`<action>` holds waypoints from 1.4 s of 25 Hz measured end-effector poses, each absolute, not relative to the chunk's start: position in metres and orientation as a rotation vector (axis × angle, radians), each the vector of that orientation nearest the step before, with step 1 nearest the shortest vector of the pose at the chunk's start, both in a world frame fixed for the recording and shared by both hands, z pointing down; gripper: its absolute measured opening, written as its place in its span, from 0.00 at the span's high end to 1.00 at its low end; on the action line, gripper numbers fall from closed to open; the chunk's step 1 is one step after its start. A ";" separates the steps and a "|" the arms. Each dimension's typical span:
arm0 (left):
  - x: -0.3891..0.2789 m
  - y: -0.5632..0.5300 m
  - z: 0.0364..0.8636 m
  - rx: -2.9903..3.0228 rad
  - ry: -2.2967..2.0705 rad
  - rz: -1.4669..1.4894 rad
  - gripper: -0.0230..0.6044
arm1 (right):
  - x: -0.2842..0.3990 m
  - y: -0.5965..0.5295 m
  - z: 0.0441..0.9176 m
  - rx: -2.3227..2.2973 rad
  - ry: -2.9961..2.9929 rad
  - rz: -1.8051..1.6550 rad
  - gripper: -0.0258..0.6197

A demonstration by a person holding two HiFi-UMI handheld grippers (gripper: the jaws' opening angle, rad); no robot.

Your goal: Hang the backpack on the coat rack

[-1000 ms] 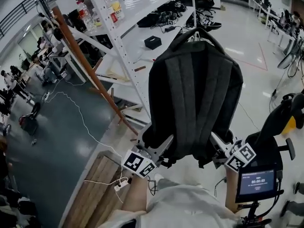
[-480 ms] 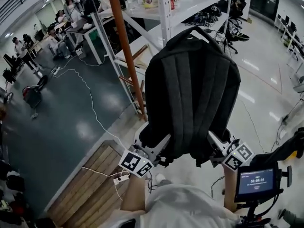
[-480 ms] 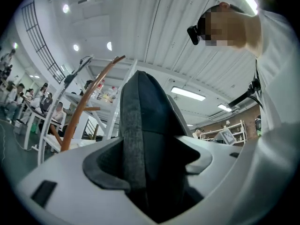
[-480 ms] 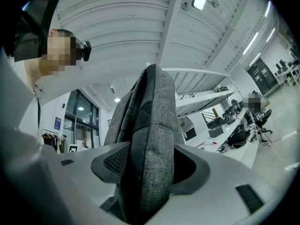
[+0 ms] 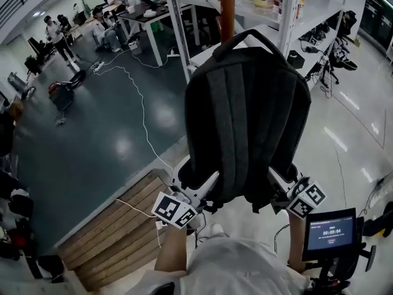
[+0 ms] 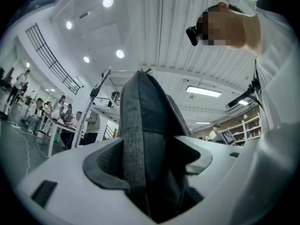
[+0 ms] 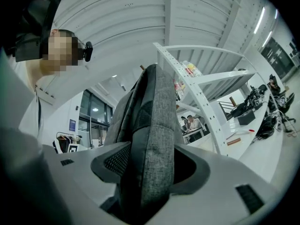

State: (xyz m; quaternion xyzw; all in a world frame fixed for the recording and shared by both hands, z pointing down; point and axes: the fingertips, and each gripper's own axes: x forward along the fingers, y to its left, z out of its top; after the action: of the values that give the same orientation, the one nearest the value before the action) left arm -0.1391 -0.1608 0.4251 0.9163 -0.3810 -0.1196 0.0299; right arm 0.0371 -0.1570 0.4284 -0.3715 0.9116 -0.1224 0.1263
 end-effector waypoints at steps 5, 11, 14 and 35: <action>-0.176 -0.165 0.418 2.791 -1.290 -0.387 0.44 | 0.002 -0.178 0.419 -1.002 2.690 -0.327 0.56; -0.188 -0.183 0.413 2.735 -1.452 -0.388 0.44 | -0.012 -0.215 0.414 -0.865 2.746 -0.332 0.56; -0.196 -0.178 0.407 2.711 -1.526 -0.395 0.44 | -0.022 -0.218 0.408 -0.794 2.768 -0.326 0.56; -0.207 -0.174 0.322 2.765 -1.772 -0.451 0.44 | -0.039 -0.236 0.325 -0.573 2.752 -0.155 0.56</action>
State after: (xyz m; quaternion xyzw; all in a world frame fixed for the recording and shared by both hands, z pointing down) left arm -0.2071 -0.1738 0.3219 0.8310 -0.5324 -0.1356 -0.0867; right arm -0.0389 -0.2356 0.3249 -0.2007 0.9646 -0.0544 0.1623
